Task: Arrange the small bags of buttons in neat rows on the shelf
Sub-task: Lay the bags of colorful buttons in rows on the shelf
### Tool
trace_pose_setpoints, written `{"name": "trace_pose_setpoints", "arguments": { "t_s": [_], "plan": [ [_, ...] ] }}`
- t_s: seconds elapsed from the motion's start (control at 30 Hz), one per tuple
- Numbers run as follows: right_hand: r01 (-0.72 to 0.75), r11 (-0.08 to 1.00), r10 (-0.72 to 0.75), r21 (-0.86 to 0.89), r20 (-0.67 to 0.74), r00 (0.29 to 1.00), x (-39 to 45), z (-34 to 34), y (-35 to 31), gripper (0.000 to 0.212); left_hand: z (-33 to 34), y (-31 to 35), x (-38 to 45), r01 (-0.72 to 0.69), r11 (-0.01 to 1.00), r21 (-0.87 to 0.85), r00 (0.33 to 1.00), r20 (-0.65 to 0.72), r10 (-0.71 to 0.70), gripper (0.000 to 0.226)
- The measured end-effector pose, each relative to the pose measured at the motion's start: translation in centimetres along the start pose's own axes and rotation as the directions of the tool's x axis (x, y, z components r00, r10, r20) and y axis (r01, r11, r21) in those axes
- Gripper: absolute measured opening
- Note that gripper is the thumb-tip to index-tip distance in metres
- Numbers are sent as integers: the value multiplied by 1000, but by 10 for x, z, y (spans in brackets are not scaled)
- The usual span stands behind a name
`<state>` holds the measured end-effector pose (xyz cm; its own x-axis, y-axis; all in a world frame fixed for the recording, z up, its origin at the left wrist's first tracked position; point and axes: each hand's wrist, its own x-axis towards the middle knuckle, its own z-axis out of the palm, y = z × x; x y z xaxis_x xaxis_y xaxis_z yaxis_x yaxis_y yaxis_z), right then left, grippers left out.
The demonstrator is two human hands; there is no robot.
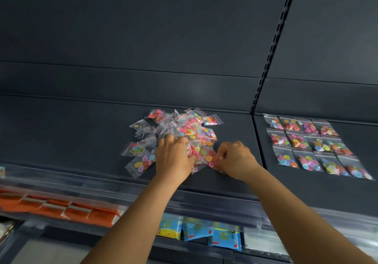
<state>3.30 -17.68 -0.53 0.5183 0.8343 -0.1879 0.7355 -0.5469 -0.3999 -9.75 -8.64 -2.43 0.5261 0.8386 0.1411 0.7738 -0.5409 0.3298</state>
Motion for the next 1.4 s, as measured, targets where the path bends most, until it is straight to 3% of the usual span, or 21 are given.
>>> {"name": "trace_pose_setpoints", "arguments": {
  "t_s": [0.1,0.17,0.23,0.33,0.43,0.53,0.63,0.97,1.1,1.2,1.4],
  "plan": [
    [12,999,-10,35,-71,997,-1,5,4,14,-1,0,-2,-32,997,-64,999,-22,30,37],
    [12,987,10,162,-136,991,-2,6,6,8,-2,1,-5,-57,983,-172,998,-51,48,26],
    [19,947,42,319,-183,982,-4,6,9,20,-5,2,-6,-42,951,-306,998,-54,27,26],
    [44,796,95,604,-197,976,-11,-2,13,29,-11,12,-8,7,870,-493,1000,13,0,44],
    [39,623,141,781,-161,977,-18,-12,22,16,-11,24,-7,80,749,-658,995,94,-24,56],
    [39,516,197,856,-162,967,-26,-22,37,5,-7,41,-9,79,737,-671,992,124,7,34],
    [43,441,206,897,-148,967,-36,-34,54,11,-2,63,-15,54,687,-725,988,139,69,23],
    [56,621,285,782,-291,913,-65,-68,134,14,13,148,-35,150,572,-806,963,250,100,17],
    [48,570,297,821,-260,919,-70,-72,152,21,25,176,-40,210,570,-794,935,333,119,20],
    [22,500,305,866,-200,931,-71,-75,166,20,37,190,-46,274,512,-814,925,369,91,6],
    [2,490,350,872,-199,915,-72,-75,181,17,46,199,-53,304,451,-839,944,329,-26,5]
  ]
}}
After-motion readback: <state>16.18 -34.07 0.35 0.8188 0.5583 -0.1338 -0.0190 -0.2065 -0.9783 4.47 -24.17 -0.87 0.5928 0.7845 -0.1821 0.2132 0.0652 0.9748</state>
